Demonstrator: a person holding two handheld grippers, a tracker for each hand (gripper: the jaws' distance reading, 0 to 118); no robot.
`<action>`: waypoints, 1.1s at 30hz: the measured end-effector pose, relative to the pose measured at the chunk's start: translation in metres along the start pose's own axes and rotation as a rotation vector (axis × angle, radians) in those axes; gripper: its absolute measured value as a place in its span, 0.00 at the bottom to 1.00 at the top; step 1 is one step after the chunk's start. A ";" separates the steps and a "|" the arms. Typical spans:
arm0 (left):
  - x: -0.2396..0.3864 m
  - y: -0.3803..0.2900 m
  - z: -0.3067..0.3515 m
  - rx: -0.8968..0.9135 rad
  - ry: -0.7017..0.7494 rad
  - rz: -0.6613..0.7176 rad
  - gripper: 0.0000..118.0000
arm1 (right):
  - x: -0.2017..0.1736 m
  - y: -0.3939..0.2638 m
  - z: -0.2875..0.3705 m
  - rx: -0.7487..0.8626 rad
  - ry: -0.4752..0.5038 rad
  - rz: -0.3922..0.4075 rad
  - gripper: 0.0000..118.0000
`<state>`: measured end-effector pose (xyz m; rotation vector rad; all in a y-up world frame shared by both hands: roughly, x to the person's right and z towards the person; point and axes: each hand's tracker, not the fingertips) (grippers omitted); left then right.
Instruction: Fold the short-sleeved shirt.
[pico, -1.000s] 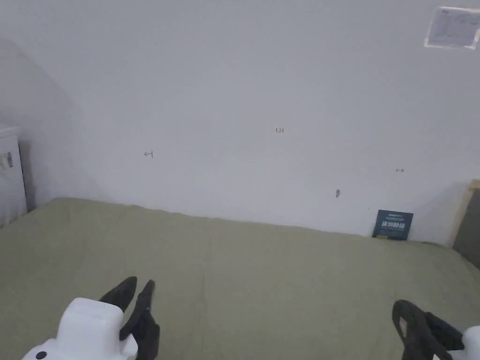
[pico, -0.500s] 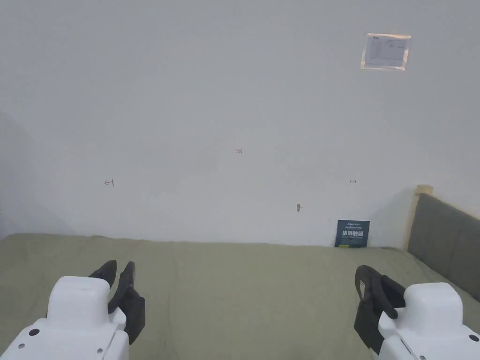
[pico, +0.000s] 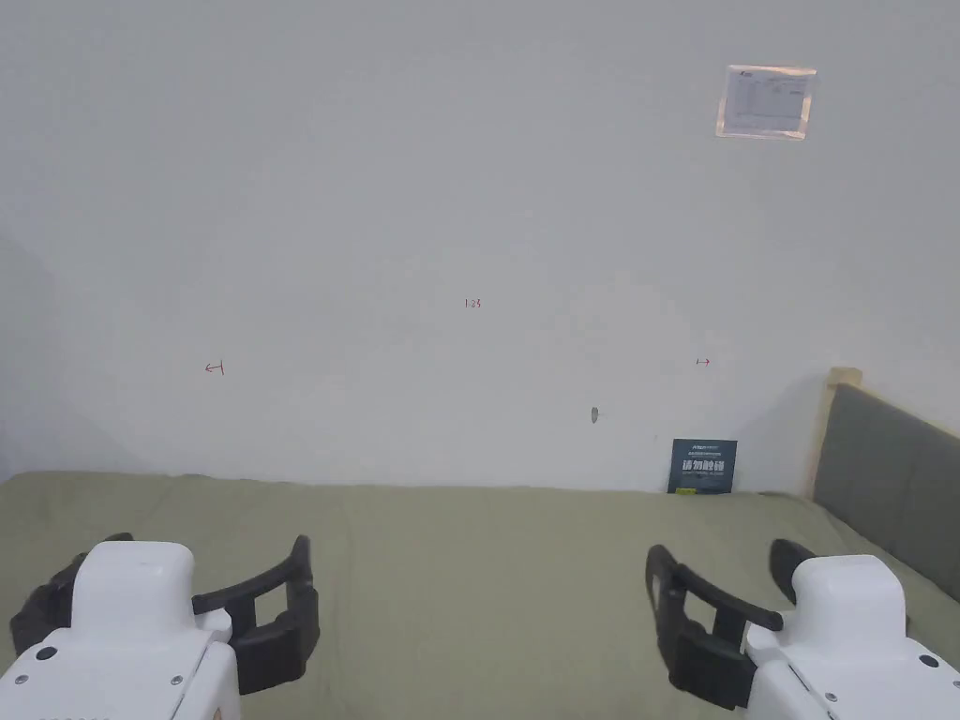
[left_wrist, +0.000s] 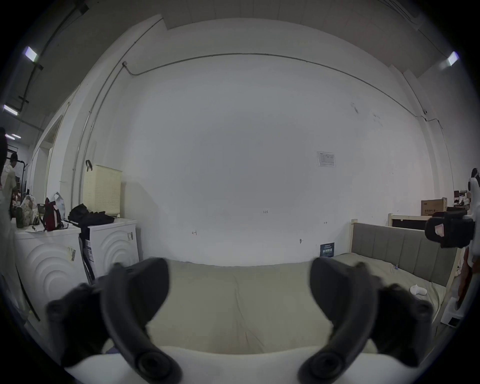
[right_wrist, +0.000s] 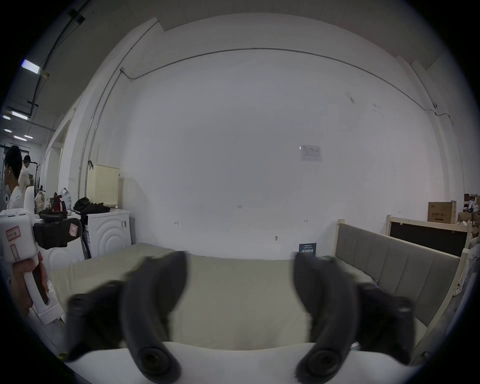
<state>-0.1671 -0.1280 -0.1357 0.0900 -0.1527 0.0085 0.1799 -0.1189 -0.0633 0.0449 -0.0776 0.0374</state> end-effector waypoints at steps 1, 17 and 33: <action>0.001 -0.001 0.002 0.021 0.014 -0.008 0.97 | 0.000 -0.001 0.000 0.001 -0.003 0.003 0.87; 0.006 0.001 0.004 0.020 -0.011 -0.034 1.00 | -0.008 0.001 0.002 0.045 0.026 0.031 1.00; 0.002 -0.002 0.001 0.020 -0.015 -0.028 1.00 | -0.018 0.009 -0.001 0.023 0.053 -0.044 1.00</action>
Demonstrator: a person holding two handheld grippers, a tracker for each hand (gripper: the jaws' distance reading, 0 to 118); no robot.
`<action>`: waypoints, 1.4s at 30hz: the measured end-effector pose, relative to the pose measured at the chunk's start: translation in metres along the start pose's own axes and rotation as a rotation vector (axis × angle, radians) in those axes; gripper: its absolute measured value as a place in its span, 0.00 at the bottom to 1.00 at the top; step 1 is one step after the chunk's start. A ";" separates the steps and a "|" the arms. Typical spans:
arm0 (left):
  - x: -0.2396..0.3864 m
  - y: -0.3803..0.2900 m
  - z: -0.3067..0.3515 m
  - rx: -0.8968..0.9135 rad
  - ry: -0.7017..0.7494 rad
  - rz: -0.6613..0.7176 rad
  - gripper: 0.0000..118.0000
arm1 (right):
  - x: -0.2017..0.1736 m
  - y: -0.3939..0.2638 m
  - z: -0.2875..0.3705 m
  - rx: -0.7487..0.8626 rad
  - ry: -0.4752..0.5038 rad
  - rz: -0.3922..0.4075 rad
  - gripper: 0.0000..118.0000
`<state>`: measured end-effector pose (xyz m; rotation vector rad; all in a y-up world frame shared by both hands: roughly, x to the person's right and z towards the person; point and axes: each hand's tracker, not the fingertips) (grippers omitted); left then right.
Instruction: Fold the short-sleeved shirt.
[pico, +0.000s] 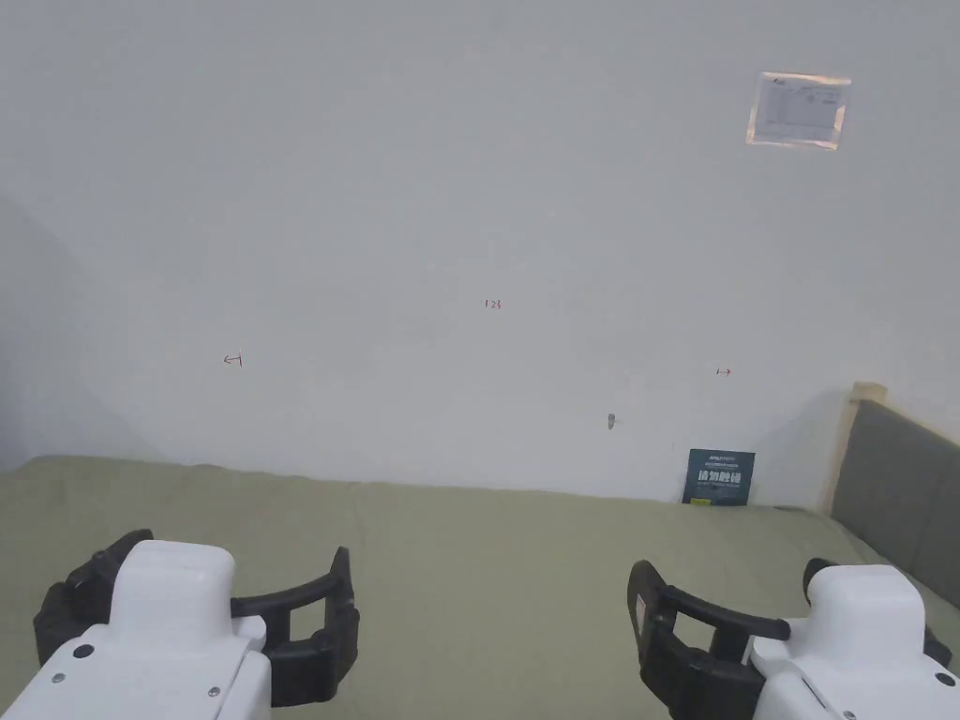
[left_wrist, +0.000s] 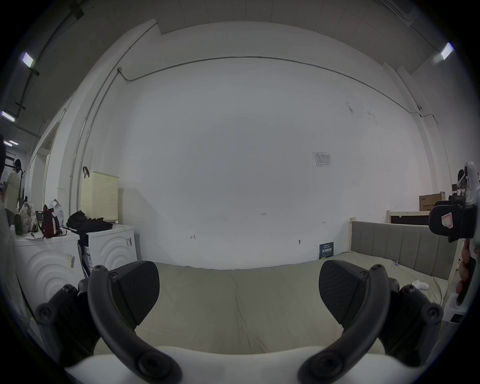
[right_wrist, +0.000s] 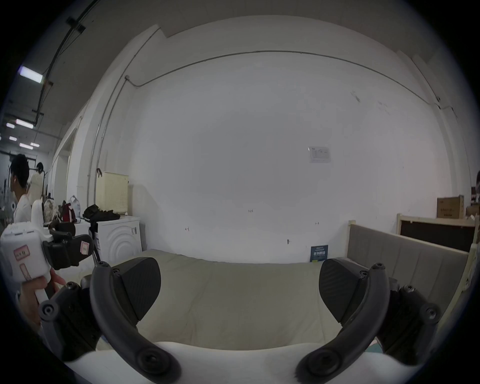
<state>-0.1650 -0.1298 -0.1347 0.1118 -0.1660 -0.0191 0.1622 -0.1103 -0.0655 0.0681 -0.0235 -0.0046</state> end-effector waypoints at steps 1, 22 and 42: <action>-0.001 0.000 0.000 0.000 0.001 0.002 1.00 | 0.000 0.001 -0.001 -0.012 -0.017 -0.015 1.00; -0.002 -0.002 -0.003 -0.016 0.013 0.013 1.00 | -0.007 0.024 -0.005 -0.136 -0.141 -0.148 1.00; -0.001 -0.003 -0.005 -0.025 0.012 0.010 1.00 | 0.029 0.016 -0.010 -0.072 -0.024 -0.322 1.00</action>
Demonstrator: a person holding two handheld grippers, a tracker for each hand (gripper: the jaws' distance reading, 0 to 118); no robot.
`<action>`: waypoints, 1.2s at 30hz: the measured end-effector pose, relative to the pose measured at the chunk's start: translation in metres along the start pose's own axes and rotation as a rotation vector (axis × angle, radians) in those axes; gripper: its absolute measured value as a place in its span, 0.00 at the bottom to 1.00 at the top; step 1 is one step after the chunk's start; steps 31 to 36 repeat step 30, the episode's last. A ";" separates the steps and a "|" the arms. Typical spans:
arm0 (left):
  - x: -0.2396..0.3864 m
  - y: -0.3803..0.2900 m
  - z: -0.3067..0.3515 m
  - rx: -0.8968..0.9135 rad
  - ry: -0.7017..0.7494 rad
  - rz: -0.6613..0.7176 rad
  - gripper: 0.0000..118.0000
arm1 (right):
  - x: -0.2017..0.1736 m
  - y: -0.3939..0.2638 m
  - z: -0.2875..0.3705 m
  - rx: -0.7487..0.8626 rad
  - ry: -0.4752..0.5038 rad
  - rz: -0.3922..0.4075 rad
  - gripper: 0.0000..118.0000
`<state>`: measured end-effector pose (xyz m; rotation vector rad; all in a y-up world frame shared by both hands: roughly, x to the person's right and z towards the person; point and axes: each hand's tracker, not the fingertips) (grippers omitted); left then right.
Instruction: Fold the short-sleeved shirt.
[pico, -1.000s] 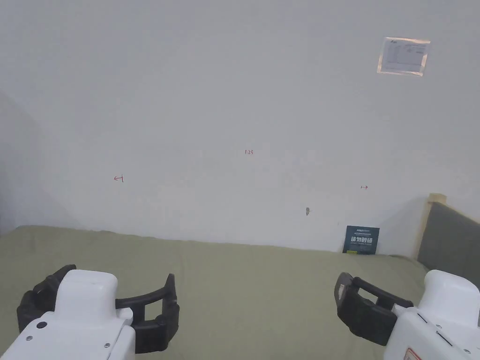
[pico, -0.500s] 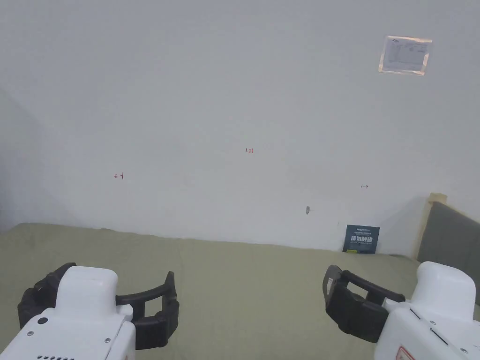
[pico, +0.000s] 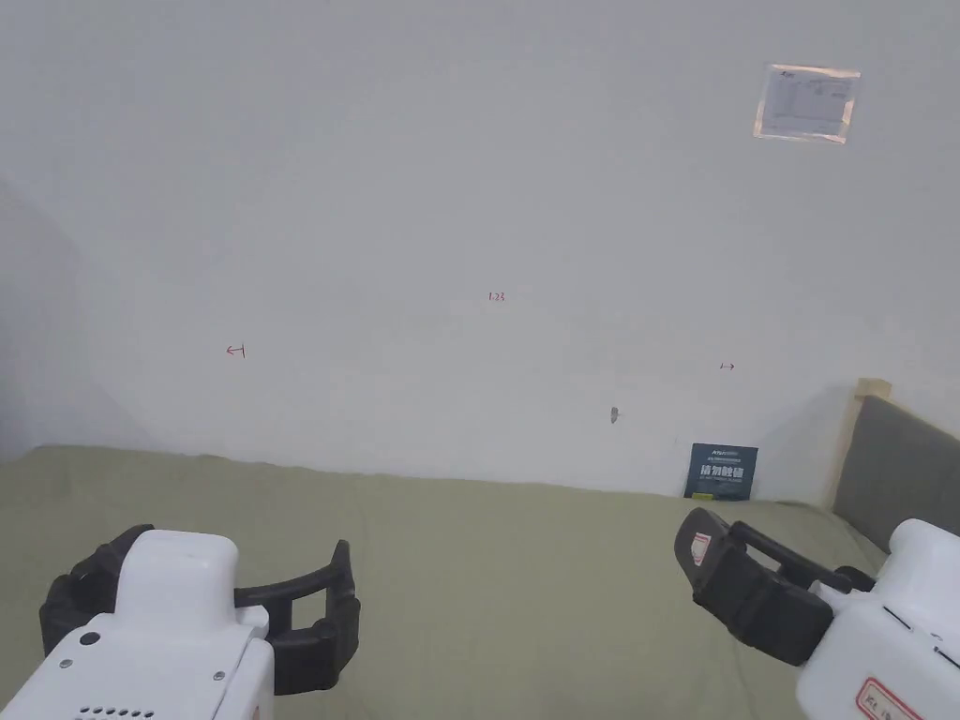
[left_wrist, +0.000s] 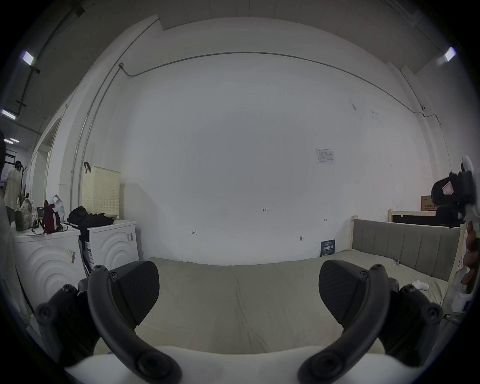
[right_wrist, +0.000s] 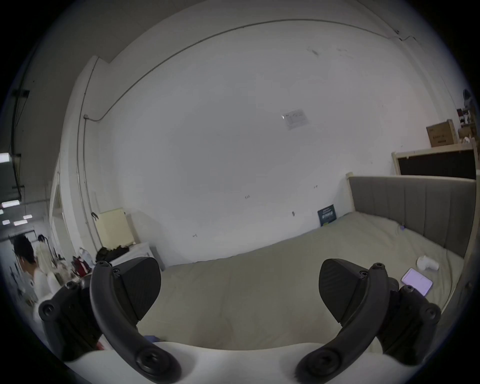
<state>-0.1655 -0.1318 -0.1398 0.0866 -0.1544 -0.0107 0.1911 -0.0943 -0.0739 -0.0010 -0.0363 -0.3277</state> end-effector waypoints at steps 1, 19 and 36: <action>0.000 0.001 0.000 0.001 -0.001 0.000 1.00 | 0.001 -0.002 -0.004 -0.007 -0.020 0.081 1.00; 0.007 -0.004 -0.008 0.002 -0.021 -0.015 1.00 | 0.007 -0.033 -0.018 0.058 -0.113 0.395 1.00; 0.009 -0.007 -0.010 -0.009 -0.034 -0.034 1.00 | 0.004 -0.033 -0.017 0.064 -0.098 0.402 1.00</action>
